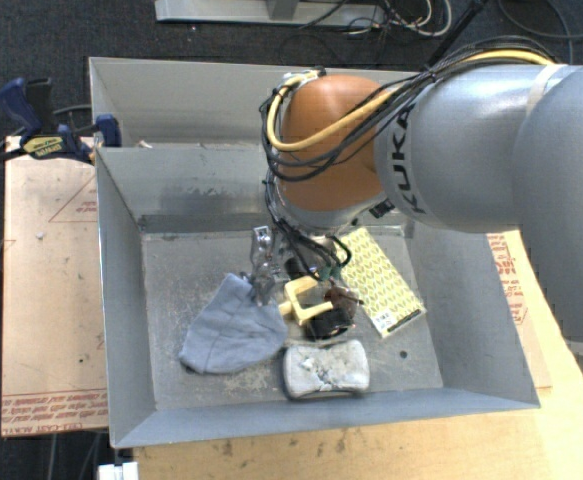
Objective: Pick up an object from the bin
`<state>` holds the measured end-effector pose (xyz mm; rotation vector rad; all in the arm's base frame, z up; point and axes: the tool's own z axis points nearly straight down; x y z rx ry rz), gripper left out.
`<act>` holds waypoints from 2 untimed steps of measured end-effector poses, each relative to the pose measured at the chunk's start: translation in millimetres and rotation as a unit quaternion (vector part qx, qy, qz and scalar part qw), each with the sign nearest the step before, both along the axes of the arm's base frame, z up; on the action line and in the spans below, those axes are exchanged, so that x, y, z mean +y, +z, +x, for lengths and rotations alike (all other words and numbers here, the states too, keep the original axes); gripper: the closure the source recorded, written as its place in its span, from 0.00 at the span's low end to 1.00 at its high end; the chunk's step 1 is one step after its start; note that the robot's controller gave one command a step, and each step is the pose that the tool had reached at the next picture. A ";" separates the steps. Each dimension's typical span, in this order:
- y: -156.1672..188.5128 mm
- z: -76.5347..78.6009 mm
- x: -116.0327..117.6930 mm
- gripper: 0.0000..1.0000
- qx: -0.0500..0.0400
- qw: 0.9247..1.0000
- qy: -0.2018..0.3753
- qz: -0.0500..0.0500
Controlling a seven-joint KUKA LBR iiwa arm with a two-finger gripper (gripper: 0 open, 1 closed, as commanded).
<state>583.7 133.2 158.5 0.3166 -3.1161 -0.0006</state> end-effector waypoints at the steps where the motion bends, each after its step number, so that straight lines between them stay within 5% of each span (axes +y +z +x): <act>1: -18.9 6.9 4.4 1.00 -0.012 1.000 0.001 0.003; 2: -12.6 -14.3 0.4 1.00 0.003 1.000 0.005 -0.001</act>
Offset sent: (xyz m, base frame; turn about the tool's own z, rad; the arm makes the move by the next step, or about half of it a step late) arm -0.0301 -0.0041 0.0707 -0.0273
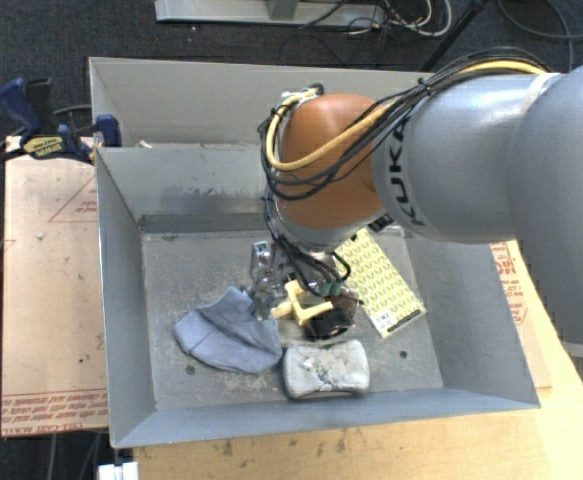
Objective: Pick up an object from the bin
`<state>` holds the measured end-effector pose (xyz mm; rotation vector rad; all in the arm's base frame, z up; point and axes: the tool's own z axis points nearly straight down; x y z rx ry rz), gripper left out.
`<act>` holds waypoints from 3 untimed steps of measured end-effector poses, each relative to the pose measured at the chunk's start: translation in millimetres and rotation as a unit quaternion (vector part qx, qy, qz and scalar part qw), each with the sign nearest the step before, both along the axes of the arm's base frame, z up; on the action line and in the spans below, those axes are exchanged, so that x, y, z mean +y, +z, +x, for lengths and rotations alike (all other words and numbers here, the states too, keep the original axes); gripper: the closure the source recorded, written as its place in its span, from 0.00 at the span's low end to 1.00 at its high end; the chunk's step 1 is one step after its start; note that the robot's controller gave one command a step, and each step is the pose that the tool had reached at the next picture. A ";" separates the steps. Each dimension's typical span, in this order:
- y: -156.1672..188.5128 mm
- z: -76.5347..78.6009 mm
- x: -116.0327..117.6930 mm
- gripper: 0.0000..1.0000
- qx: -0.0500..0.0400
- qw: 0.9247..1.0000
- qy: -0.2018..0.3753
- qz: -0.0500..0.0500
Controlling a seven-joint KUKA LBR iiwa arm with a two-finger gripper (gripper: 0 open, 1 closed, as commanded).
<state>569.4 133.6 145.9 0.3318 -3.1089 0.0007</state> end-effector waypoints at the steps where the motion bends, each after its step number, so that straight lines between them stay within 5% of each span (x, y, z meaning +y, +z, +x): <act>1: 35.7 10.8 1.9 1.00 -0.013 1.000 0.000 0.003; 2: 28.1 2.4 1.1 1.00 -0.005 1.000 0.000 0.001; 3: 64.0 11.4 13.8 1.00 -0.008 1.000 0.002 0.002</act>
Offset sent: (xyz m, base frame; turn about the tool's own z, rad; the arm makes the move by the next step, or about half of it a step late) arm -0.0058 0.0015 0.0623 0.0061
